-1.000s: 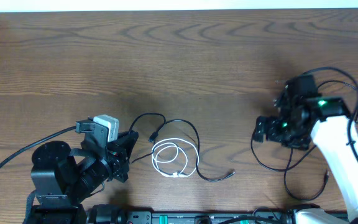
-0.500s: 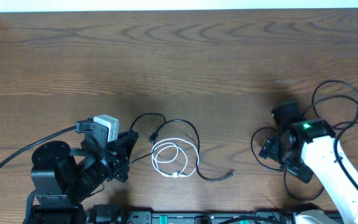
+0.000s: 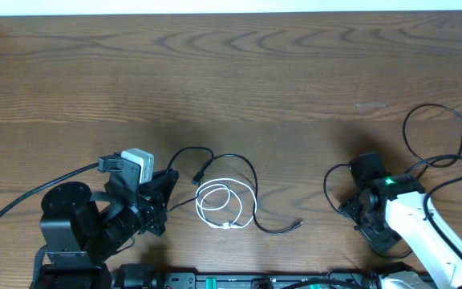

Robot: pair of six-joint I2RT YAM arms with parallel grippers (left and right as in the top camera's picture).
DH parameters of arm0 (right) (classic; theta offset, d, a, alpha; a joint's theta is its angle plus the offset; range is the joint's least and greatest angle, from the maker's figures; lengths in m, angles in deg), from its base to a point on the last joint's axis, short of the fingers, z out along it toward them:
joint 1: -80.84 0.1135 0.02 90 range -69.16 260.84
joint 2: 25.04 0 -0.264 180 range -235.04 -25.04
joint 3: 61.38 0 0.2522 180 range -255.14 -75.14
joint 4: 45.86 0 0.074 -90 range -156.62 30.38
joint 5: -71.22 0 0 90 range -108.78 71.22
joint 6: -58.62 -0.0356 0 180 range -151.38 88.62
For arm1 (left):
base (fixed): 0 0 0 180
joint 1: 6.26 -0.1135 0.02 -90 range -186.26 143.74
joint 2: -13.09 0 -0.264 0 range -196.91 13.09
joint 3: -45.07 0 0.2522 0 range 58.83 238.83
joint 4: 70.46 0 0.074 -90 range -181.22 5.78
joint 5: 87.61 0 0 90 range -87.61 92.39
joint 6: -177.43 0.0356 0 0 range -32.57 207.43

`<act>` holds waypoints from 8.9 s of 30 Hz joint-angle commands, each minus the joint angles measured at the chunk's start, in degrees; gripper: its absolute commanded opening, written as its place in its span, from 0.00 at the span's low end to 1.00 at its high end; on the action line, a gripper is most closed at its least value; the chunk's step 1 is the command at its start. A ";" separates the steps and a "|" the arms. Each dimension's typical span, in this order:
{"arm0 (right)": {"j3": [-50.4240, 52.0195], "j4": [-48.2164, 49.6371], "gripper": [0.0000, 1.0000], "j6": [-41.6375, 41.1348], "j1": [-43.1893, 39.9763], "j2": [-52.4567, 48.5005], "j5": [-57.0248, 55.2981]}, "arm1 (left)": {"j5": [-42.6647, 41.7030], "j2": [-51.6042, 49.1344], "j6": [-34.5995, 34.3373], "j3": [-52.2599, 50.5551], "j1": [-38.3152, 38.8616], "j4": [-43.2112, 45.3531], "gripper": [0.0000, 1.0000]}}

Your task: Untangle cables

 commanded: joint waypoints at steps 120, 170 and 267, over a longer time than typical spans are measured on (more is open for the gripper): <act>-44.68 -0.11 0.94 20.48 -64.72 -39.54 -3.13 | -0.37 0.09 1.18 0.42 -0.24 -3.15 0.08; -82.23 -3.21 0.97 46.49 -56.89 -39.54 34.07 | -0.39 0.09 1.14 0.42 -0.24 -3.26 0.08; -56.04 9.66 0.01 62.27 28.87 -38.38 24.13 | 26.69 0.11 -16.74 0.52 -0.24 -8.81 0.63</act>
